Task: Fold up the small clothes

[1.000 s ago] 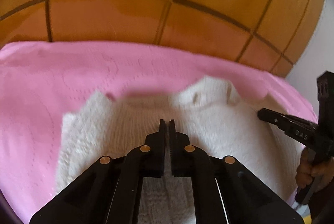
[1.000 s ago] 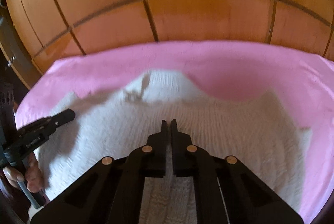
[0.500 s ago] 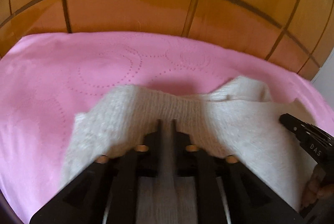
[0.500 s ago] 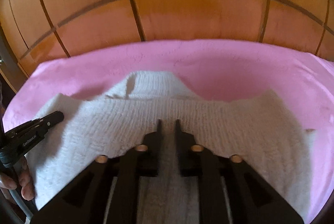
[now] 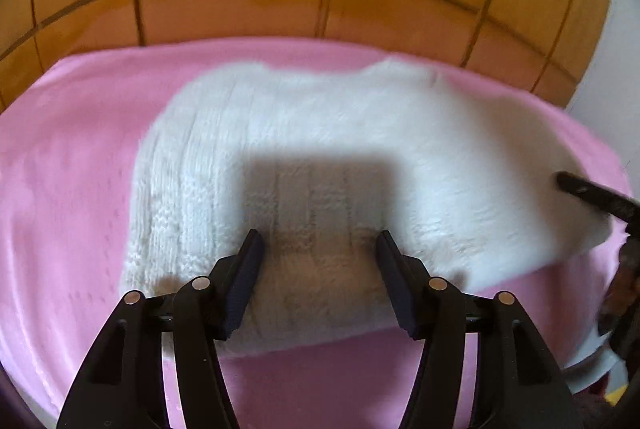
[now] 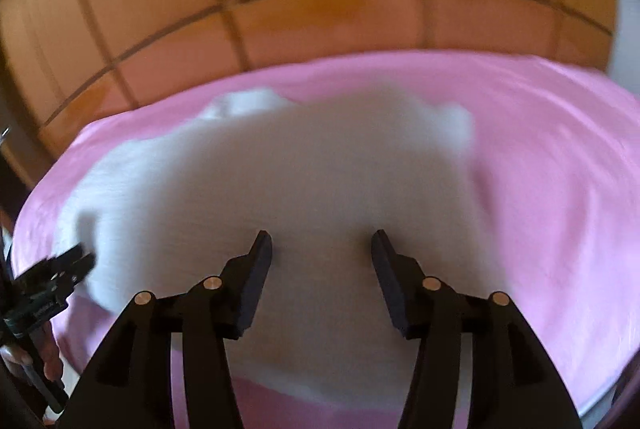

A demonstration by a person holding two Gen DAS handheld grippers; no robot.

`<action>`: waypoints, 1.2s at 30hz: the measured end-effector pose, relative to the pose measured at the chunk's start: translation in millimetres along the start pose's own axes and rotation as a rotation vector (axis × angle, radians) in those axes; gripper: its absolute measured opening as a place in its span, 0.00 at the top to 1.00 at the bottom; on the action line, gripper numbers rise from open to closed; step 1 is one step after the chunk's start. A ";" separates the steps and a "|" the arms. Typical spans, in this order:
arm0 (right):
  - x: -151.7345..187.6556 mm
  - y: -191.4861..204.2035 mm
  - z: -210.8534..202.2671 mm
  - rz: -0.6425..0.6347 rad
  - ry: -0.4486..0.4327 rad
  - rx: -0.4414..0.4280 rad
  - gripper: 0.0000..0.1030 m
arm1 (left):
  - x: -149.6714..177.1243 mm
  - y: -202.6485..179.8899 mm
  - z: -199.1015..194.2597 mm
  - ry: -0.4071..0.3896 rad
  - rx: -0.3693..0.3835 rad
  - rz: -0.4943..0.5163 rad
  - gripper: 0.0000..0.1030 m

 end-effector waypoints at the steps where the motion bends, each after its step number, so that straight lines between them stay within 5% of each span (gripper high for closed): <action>1: 0.8 -9.7 2.3 0.032 0.004 -0.014 0.51 | -1.5 -1.3 -2.5 -0.009 -0.008 -0.012 0.43; 9: -0.9 29.0 -22.1 -0.014 -0.034 -0.079 0.46 | -13.4 -55.2 -23.1 -0.053 0.098 0.018 0.43; 13: 22.7 47.6 -24.0 -0.098 -0.013 -0.069 0.38 | -8.2 -74.6 -7.6 -0.024 0.043 0.080 0.43; 15: 37.1 42.2 -8.8 -0.097 0.041 -0.022 0.38 | -9.6 -73.7 -4.1 -0.015 0.030 0.081 0.43; 31: 42.5 36.4 -8.3 -0.067 0.010 -0.028 0.33 | -6.4 -48.3 -41.0 -0.068 -0.009 0.028 0.41; 36: 42.8 36.8 -7.3 -0.066 0.008 -0.030 0.32 | -11.2 -3.3 -49.0 -0.075 -0.035 -0.082 0.34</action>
Point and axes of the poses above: each gripper's, at about its wrist camera, not at the fingertips, and z roughly the way its jaws point, y to its left, x to its underside, the point moved 4 cm from there along z, roughly the way its jaws point, and after that the axes turned 5 degrees about z, right-handed, at the moved point
